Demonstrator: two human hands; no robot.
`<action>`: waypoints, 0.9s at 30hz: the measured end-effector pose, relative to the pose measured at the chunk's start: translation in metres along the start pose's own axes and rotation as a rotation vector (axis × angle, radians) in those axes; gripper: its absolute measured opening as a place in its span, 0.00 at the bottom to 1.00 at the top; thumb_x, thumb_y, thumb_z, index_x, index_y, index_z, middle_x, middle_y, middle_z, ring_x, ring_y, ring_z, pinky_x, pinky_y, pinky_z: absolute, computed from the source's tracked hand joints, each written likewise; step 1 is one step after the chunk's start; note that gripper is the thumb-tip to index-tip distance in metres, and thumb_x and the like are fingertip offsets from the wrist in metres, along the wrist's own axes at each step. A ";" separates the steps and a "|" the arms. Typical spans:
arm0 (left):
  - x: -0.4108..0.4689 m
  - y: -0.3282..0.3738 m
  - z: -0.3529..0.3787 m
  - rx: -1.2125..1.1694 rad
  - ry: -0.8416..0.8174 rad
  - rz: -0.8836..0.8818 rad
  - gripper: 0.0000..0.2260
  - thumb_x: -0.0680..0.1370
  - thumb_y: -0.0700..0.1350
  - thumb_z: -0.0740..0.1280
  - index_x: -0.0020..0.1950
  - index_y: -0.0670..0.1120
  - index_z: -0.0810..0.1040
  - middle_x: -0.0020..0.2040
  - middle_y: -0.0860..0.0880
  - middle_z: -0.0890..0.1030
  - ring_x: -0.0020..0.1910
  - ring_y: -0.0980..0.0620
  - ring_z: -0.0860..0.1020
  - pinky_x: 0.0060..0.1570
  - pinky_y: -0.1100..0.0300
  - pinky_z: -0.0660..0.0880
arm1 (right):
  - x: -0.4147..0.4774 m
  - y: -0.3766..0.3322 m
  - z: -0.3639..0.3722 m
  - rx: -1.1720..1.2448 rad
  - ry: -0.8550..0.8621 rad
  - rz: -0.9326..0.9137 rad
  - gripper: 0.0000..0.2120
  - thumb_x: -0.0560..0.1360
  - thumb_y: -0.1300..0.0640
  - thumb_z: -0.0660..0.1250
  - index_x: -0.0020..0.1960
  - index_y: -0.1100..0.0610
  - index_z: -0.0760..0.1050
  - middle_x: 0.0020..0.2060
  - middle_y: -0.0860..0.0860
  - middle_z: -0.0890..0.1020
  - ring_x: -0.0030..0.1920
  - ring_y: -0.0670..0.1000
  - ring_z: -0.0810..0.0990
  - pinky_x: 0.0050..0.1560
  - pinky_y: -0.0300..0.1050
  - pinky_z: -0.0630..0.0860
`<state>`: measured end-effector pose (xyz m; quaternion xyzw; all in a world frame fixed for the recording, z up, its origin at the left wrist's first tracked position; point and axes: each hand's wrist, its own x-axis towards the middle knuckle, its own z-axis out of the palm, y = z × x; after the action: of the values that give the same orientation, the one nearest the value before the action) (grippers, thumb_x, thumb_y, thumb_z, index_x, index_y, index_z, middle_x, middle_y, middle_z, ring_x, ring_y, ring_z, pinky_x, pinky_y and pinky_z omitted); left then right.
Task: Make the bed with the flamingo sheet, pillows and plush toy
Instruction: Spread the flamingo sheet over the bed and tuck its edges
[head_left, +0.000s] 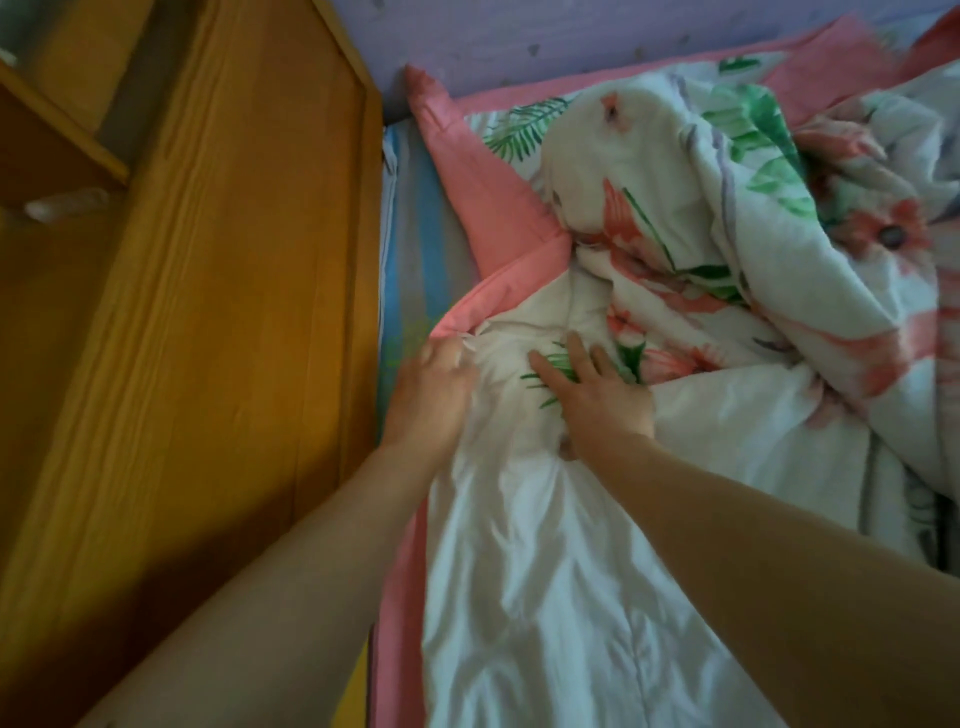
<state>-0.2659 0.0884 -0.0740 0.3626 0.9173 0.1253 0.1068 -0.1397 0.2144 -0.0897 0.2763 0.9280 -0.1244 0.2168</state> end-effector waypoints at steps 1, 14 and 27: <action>0.001 0.003 0.002 -0.171 0.077 -0.098 0.18 0.78 0.47 0.61 0.68 0.50 0.70 0.67 0.46 0.70 0.65 0.46 0.68 0.61 0.56 0.66 | -0.006 0.004 0.006 0.026 0.011 0.006 0.47 0.73 0.50 0.69 0.74 0.36 0.36 0.77 0.47 0.37 0.77 0.53 0.44 0.68 0.53 0.62; -0.085 0.005 -0.011 0.501 -0.114 -0.204 0.26 0.79 0.37 0.57 0.76 0.40 0.54 0.60 0.42 0.72 0.51 0.42 0.79 0.41 0.52 0.73 | -0.065 0.031 0.019 0.186 0.200 -0.168 0.16 0.76 0.58 0.61 0.61 0.49 0.79 0.57 0.50 0.80 0.56 0.55 0.78 0.57 0.45 0.72; -0.110 -0.001 -0.001 0.345 -0.432 -0.452 0.12 0.80 0.41 0.57 0.58 0.44 0.78 0.57 0.44 0.79 0.56 0.44 0.78 0.48 0.55 0.75 | -0.102 0.024 0.013 0.032 -0.086 -0.344 0.19 0.75 0.65 0.62 0.59 0.45 0.79 0.52 0.49 0.83 0.51 0.52 0.80 0.53 0.44 0.77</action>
<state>-0.1887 0.0114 -0.0620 0.1813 0.9383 -0.1376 0.2604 -0.0448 0.1828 -0.0552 0.1114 0.9494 -0.1859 0.2272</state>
